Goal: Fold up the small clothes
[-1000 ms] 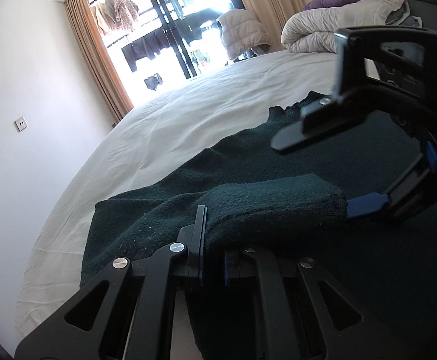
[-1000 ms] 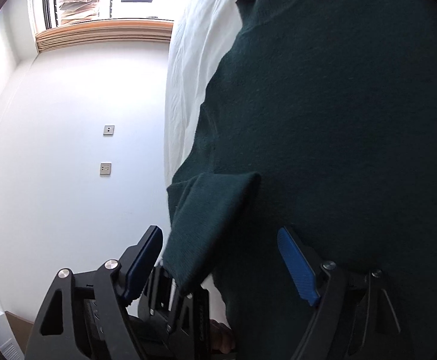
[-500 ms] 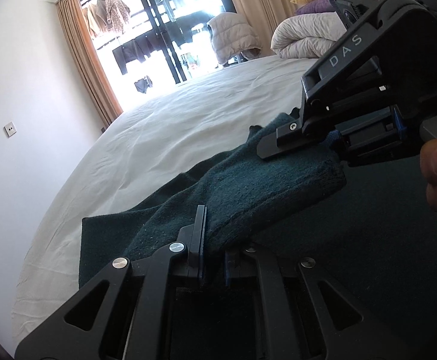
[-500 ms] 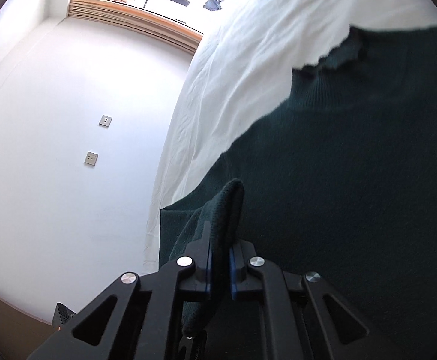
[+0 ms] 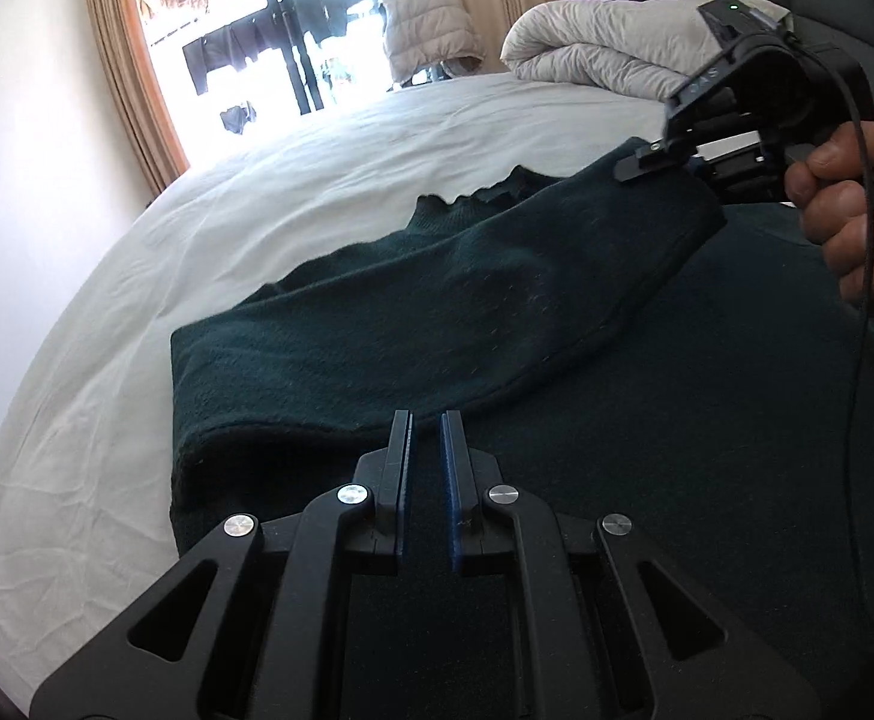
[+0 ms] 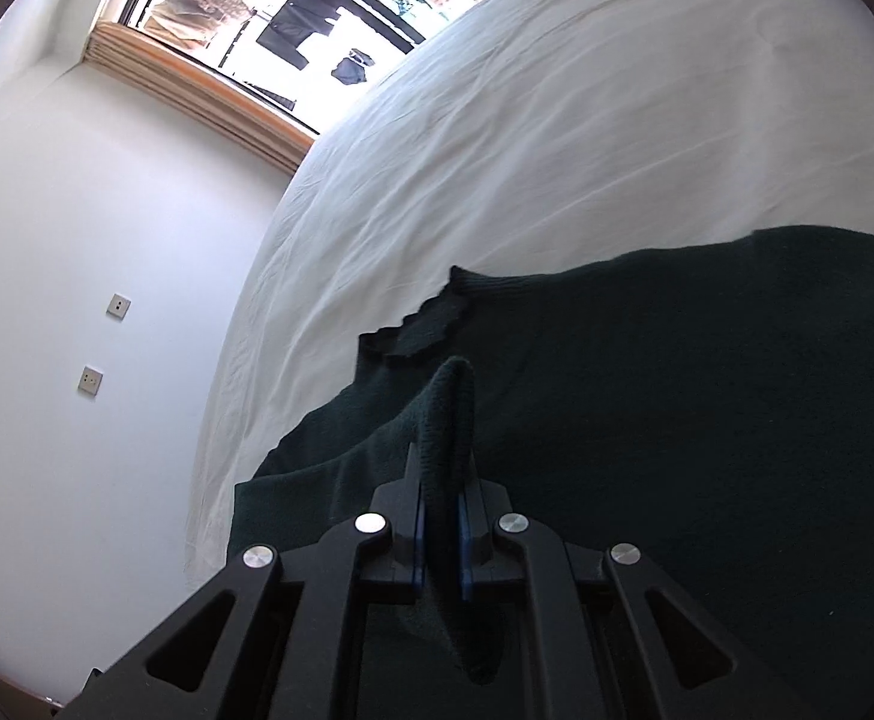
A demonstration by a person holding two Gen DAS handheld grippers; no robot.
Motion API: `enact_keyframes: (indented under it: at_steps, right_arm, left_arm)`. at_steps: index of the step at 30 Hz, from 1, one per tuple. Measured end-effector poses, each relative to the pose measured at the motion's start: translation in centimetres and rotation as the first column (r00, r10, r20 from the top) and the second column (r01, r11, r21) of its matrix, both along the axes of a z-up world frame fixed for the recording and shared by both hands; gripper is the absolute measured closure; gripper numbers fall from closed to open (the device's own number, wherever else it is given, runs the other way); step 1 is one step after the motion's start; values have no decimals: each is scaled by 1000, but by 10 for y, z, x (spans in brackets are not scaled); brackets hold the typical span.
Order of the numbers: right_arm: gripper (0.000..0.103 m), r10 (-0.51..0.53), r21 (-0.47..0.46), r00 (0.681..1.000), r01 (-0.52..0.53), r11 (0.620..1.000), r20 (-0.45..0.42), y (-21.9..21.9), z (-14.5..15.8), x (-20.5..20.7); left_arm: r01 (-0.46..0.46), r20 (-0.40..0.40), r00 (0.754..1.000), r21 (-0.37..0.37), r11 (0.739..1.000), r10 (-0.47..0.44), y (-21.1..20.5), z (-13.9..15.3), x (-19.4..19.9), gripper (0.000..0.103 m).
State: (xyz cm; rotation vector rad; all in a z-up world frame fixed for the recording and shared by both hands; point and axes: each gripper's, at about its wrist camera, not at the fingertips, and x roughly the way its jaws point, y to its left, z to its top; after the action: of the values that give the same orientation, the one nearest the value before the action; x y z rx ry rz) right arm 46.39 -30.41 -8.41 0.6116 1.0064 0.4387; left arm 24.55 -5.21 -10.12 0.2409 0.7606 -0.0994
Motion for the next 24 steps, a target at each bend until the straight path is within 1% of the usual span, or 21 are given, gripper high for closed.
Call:
enact_keyframes:
  at_steps: [3, 5, 7, 9, 12, 13, 15, 16, 17, 19, 21, 23, 24]
  right_arm:
    - [94, -19, -3, 1000, 19, 1000, -10, -7, -8, 1]
    - [94, -24, 7, 1000, 24, 1000, -16, -8, -11, 1]
    - [94, -22, 5, 999, 23, 1000, -30, -8, -15, 0]
    - [94, -22, 1, 999, 22, 1000, -47, -10, -17, -2]
    - [94, -22, 19, 997, 23, 1000, -70, -17, -20, -7]
    - [90, -21, 21, 996, 22, 1000, -83, -18, -23, -9]
    - [79, -30, 11, 990, 31, 999, -135, -20, -33, -12]
    - [62, -30, 30, 988, 35, 999, -153, -21, -37, -14]
    - [54, -28, 65, 988, 38, 997, -149, -22, -39, -19]
    - [47, -25, 82, 992, 35, 996, -125, -20, -37, -29]
    - [46, -8, 79, 992, 18, 997, -123, -12, -36, -35]
    - [47, 22, 58, 991, -14, 998, -135, 1, -37, -37]
    - [54, 34, 33, 990, -30, 999, -137, 6, -36, -38]
  left_arm:
    - [-35, -38, 999, 5, 999, 36, 16, -10, 5, 95]
    - [-50, -58, 997, -17, 999, 49, 28, -15, 5, 94]
    - [-62, -57, 997, -37, 997, 60, 42, -13, 3, 94]
    - [-71, -56, 996, -46, 996, 68, 52, -20, -4, 94]
    - [-88, -40, 996, -79, 993, 85, 62, -17, -8, 94]
    - [-101, -39, 994, -87, 991, 98, 67, -17, -9, 94]
    - [-123, -45, 992, -105, 987, 119, 69, -15, -9, 94]
    - [-129, -47, 991, -116, 985, 124, 73, -14, -8, 94]
    - [-134, -43, 991, -125, 983, 129, 76, -13, -8, 94]
    - [-139, -42, 990, -128, 982, 135, 79, -12, -9, 94]
    - [-132, -75, 989, -120, 984, 124, 78, -15, -9, 94]
    - [-115, -77, 991, -120, 986, 106, 79, -17, -17, 94]
    - [-108, -76, 992, -113, 988, 99, 79, -17, -22, 94]
